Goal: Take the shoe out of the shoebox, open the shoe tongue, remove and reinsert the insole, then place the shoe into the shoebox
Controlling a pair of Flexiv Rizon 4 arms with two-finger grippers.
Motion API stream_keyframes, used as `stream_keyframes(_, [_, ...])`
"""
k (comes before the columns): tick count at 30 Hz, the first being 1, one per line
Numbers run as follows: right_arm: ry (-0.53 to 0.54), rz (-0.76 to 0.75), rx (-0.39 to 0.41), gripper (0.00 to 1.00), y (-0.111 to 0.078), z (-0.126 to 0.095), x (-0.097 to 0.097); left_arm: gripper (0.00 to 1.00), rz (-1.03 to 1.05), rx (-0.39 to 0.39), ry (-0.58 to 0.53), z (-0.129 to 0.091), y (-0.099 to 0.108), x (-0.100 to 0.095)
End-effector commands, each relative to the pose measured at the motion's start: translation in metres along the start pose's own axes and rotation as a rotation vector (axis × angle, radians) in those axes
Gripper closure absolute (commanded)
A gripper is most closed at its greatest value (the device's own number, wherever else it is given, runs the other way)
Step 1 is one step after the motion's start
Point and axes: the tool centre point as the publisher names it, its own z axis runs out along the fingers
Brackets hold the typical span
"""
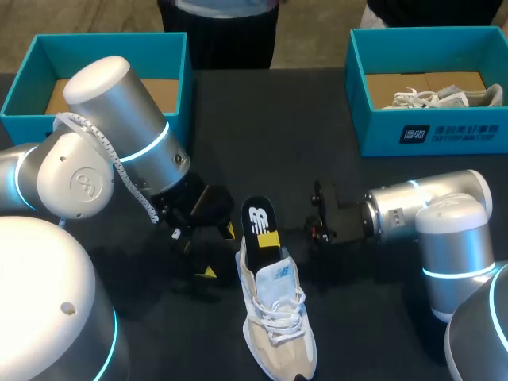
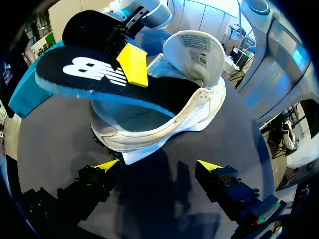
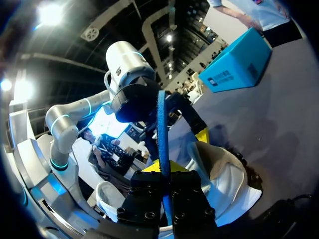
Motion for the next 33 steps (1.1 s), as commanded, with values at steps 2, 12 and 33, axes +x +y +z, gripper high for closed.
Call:
stream_keyframes(2, [-0.009, 0.029, 0.017, 1.0, -0.009, 0.004, -0.003, 0.0, -0.001, -0.004, -0.003, 0.0, -0.001, 0.001])
stream_keyframes(12, [-0.041, 0.087, 0.045, 1.0, -0.031, 0.004, -0.003, 0.0, -0.001, -0.004, -0.003, 0.0, -0.001, 0.001])
stream_keyframes(33, [-0.049, 0.014, 0.019, 0.77, -0.004, 0.003, 0.002, 0.0, -0.001, -0.004, -0.003, 0.0, -0.001, 0.001])
